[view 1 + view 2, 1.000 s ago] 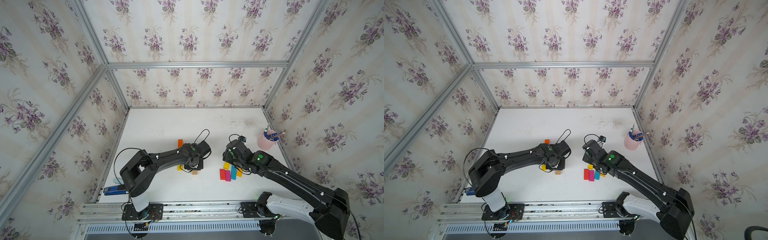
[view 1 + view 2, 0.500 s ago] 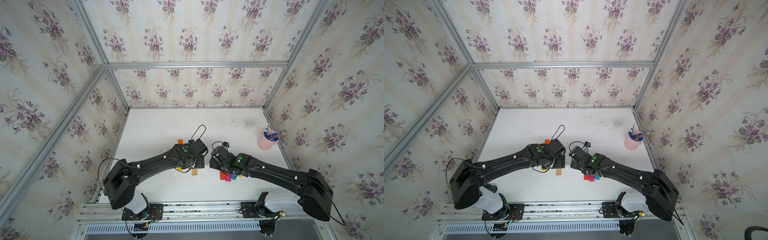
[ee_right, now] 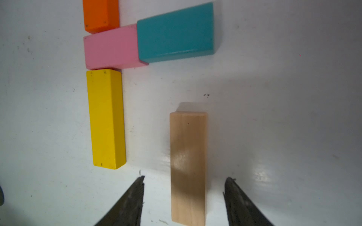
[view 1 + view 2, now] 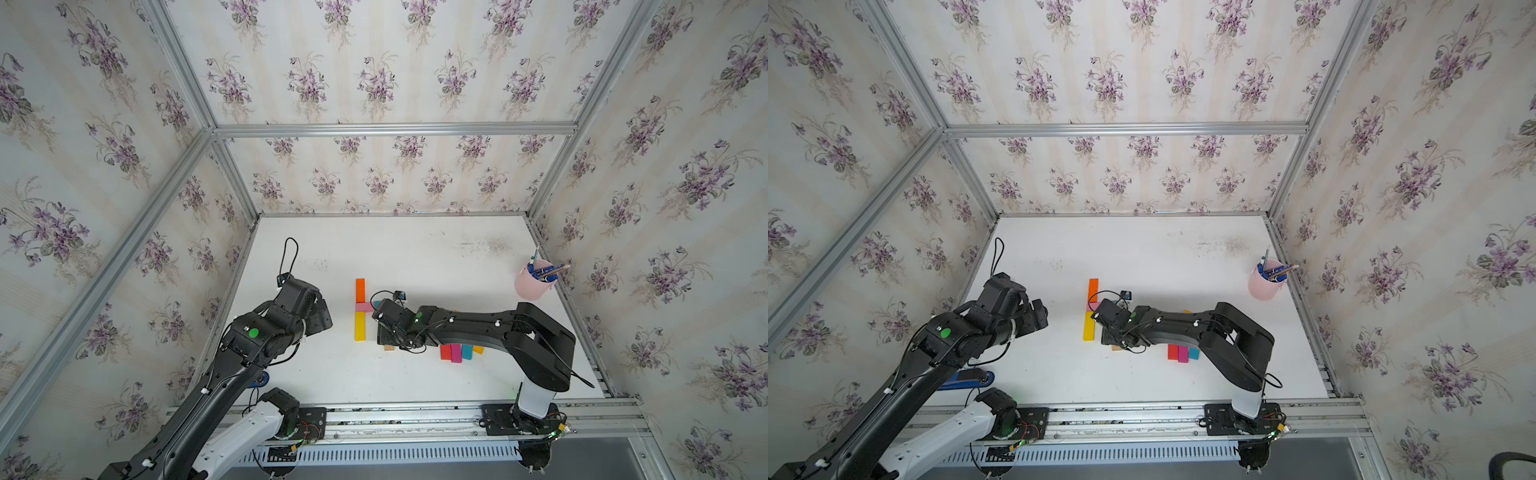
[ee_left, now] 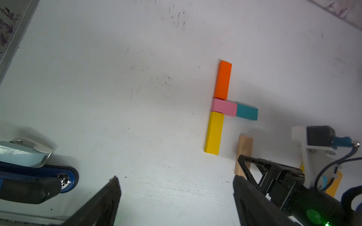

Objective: Assemble the letter h with building blocks
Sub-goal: Assemble the building block at the center of the board.

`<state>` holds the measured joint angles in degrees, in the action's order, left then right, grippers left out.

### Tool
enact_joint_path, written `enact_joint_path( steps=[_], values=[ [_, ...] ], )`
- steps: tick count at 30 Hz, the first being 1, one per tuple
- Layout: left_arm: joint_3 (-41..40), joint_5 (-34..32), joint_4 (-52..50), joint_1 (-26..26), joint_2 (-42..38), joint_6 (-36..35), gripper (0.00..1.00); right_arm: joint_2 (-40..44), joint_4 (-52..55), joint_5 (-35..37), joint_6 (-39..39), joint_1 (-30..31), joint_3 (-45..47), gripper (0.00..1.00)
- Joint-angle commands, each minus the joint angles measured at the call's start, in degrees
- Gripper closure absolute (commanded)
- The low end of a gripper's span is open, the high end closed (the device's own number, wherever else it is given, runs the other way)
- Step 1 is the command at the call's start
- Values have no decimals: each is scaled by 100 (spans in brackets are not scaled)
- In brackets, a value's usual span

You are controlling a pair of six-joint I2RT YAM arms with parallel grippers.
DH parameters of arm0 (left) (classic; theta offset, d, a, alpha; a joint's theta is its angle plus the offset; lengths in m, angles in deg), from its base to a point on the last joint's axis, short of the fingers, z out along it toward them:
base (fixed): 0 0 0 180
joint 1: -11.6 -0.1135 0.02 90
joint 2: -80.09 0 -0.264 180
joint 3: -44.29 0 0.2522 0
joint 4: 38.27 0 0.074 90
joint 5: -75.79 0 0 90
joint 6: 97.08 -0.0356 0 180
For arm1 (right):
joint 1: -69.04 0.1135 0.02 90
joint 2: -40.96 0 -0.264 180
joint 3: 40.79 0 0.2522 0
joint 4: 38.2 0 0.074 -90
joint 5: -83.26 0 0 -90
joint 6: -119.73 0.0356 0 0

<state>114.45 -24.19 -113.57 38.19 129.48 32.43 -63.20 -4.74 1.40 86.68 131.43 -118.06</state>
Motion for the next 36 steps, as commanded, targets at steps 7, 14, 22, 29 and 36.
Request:
enact_joint_path(
  steps=[7, 14, 22, 29, 36],
  values=[
    [-215, 448, 207, -139, 114, -235, 8, -620, 461, -94, -146, 6, -340, 62],
    [-235, 539, 222, -163, 72, -274, 8, -779, 746, -72, -491, -307, -767, 69],
    [-395, 585, 288, -181, 40, -299, 8, -759, 1171, 23, -495, -342, -966, 71],
    [-411, 672, 432, -195, 207, -304, 8, -762, 1147, 12, -513, -371, -991, 71],
    [-424, 673, 435, -216, 255, -348, 8, -950, 1210, -22, -553, -469, -1260, 70]
  ],
)
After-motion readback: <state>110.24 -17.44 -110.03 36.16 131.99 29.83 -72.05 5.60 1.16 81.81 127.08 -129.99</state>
